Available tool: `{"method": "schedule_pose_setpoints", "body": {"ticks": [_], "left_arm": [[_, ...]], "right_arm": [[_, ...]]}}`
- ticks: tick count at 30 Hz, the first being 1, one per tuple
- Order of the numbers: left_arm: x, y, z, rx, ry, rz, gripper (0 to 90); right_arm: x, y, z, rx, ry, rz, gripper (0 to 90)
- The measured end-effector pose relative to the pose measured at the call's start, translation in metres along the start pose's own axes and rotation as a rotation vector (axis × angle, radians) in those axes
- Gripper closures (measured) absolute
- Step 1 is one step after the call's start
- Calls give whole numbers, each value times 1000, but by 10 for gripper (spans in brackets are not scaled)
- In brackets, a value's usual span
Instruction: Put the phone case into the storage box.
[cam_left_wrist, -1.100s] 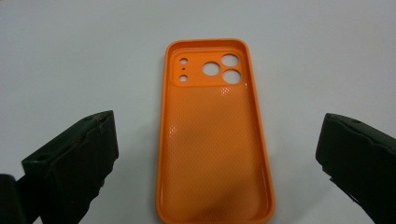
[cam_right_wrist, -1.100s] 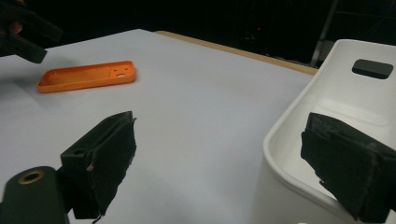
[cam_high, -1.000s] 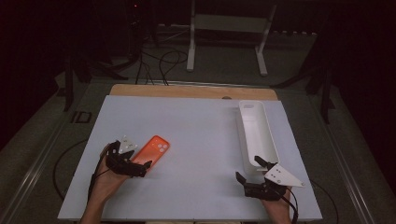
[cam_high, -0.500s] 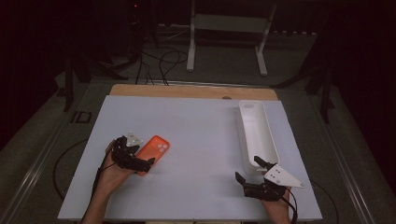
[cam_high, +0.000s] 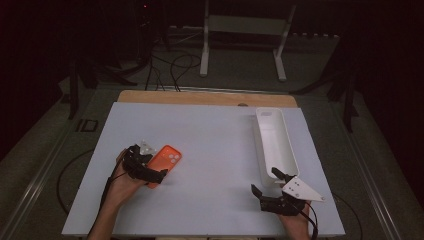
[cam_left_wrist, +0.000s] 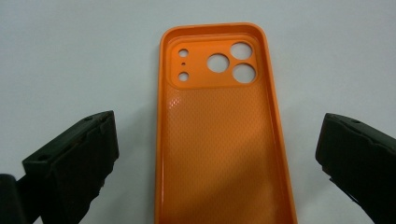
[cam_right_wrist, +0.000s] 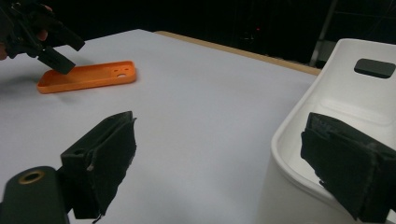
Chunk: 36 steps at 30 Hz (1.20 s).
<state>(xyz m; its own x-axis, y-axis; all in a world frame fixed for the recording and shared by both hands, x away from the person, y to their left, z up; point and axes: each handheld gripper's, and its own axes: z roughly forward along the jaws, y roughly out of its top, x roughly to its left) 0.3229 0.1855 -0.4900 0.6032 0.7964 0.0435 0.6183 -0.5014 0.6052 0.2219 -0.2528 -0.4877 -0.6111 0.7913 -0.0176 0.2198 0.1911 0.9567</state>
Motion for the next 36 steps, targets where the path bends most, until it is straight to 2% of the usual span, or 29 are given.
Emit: {"method": "schedule_pose_setpoints", "body": {"ticks": [25,31,36], "left_arm": [[1,-1,14,95,-6,10,25],[1,-4,14,99,-9,9,40],[2,-9,14,99,-13,-8,50]], "right_arm": [[1,1,-3,-3,-9,-7,101],[0,1,-3,-5,-10,-8,101],[0,1,-3,-7,-10,-8,101]]}}
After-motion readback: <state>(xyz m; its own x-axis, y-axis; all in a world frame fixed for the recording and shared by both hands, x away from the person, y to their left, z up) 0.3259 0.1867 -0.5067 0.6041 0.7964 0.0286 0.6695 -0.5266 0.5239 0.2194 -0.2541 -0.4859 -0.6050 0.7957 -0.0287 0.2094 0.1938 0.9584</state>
